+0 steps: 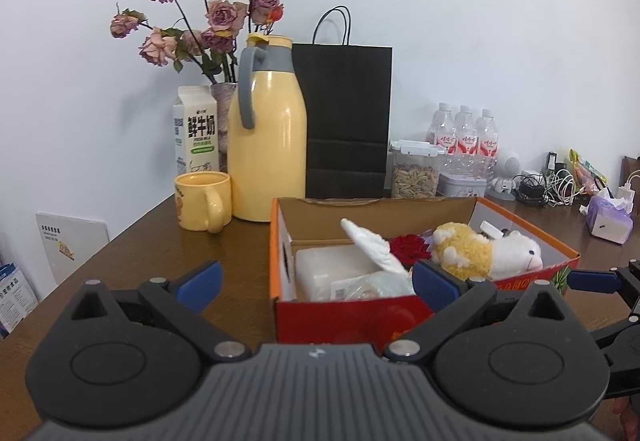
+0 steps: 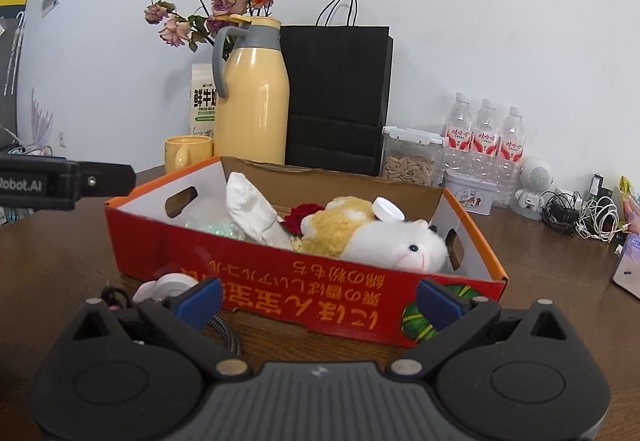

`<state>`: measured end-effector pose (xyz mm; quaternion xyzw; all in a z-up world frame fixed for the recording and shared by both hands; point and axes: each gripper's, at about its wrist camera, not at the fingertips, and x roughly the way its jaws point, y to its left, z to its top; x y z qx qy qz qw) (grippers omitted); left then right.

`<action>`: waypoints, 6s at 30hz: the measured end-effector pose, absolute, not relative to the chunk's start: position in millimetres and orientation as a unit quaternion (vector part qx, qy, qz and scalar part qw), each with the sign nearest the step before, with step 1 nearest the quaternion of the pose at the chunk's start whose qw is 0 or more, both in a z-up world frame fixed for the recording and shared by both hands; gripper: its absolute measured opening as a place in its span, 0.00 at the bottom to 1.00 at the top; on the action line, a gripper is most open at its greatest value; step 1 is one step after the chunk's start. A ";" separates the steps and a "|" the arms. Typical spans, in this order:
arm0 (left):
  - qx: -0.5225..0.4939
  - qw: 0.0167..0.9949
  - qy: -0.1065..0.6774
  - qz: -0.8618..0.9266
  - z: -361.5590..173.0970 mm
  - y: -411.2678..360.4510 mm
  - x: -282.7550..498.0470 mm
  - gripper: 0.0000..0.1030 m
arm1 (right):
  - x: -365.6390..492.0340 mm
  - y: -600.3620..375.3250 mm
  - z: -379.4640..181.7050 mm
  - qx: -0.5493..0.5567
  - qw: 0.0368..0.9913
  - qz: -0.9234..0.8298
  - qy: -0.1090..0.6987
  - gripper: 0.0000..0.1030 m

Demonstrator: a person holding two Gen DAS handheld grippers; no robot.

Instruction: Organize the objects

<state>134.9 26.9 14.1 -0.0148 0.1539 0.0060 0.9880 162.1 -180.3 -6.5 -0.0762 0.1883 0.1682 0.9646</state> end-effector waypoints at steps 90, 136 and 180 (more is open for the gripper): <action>-0.059 0.971 0.229 0.050 -5.8 97.0 97.0 1.00 | 175.3 -128.5 -27.5 -0.034 0.901 0.300 0.310 0.88; 0.012 0.946 0.317 -0.059 -35.3 5.4 139.1 0.40 | 168.5 -193.2 -28.4 -0.037 0.932 0.219 0.285 0.85; -0.074 0.966 0.248 0.016 0.1 102.3 111.0 0.40 | 171.0 -58.8 -20.0 -0.122 0.904 0.290 0.289 0.26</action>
